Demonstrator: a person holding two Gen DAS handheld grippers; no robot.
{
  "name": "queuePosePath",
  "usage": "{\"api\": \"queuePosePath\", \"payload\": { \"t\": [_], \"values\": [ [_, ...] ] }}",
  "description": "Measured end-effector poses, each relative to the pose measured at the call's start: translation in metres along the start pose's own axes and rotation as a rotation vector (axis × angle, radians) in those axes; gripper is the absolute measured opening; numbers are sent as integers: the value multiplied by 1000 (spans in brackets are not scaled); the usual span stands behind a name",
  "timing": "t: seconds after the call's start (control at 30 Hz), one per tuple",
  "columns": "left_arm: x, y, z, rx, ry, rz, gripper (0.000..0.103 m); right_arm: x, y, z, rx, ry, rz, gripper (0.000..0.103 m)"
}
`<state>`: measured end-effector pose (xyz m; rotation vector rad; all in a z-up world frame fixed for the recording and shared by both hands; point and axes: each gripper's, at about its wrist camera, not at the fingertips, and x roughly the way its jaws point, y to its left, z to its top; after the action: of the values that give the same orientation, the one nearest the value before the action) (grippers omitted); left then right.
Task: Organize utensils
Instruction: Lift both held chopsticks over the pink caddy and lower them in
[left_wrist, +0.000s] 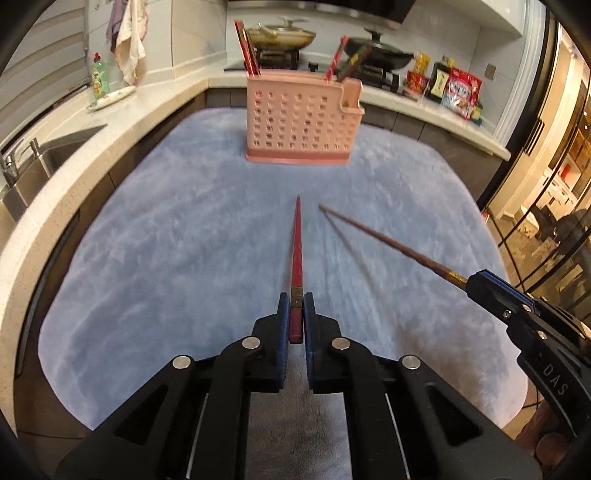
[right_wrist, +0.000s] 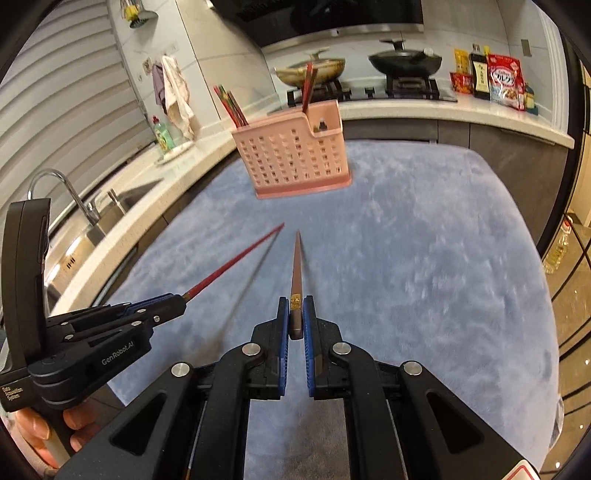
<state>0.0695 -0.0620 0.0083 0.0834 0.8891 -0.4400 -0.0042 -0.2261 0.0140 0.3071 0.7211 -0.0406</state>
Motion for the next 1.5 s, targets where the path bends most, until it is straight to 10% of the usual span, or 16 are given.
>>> {"api": "queuePosePath", "payload": {
  "t": [0.57,1.1,1.5],
  "values": [
    [-41,18,91,-12,-192,40,7,-17,0,89,-21,-180,4,7],
    [-17,25,155,-11,-198,42,7,13,2,149,-27,-216,15,7],
    [-65,23,246,-12,-386,52,7,-3,14,239,-44,-362,65,7]
  ]
}}
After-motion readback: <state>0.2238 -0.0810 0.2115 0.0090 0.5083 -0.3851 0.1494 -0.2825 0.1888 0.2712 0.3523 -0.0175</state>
